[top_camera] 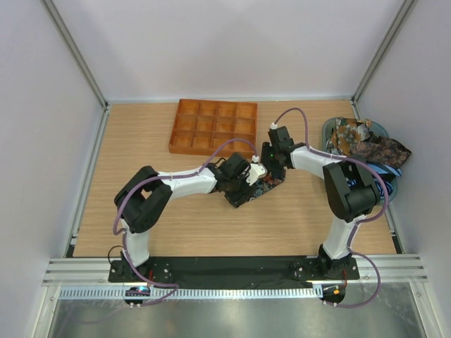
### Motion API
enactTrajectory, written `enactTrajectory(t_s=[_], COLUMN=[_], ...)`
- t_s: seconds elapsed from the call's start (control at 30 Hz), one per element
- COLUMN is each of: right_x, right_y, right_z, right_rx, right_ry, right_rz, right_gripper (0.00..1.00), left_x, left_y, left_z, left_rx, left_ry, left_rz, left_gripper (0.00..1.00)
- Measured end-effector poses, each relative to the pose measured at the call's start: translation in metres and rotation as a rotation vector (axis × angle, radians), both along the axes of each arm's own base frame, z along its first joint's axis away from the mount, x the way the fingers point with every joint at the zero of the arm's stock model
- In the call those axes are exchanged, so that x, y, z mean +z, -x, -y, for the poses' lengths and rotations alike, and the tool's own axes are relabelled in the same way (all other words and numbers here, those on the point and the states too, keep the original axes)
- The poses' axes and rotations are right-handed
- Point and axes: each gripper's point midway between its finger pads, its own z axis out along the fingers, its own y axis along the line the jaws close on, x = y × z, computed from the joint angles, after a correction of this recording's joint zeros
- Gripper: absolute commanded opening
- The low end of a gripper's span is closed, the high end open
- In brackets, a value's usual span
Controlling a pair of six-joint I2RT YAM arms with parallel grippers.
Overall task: Roll the ties
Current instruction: Roll the tie
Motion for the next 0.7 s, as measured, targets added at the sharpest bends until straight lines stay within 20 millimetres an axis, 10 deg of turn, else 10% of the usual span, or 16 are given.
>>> enactTrajectory(t_s=[0.27, 0.7], right_x=[-0.007, 0.024], right_y=[0.000, 0.032], right_z=[0.006, 0.026], right_rx=[-0.008, -0.033], right_ry=[0.067, 0.076], right_rz=[-0.002, 0.058], right_gripper=[0.01, 0.01], left_x=[0.000, -0.001], left_y=[0.000, 0.000], left_z=[0.000, 0.000], left_rx=[0.001, 0.006], left_ry=[-0.011, -0.026], left_rz=[-0.006, -0.007], left_gripper=[0.26, 0.25])
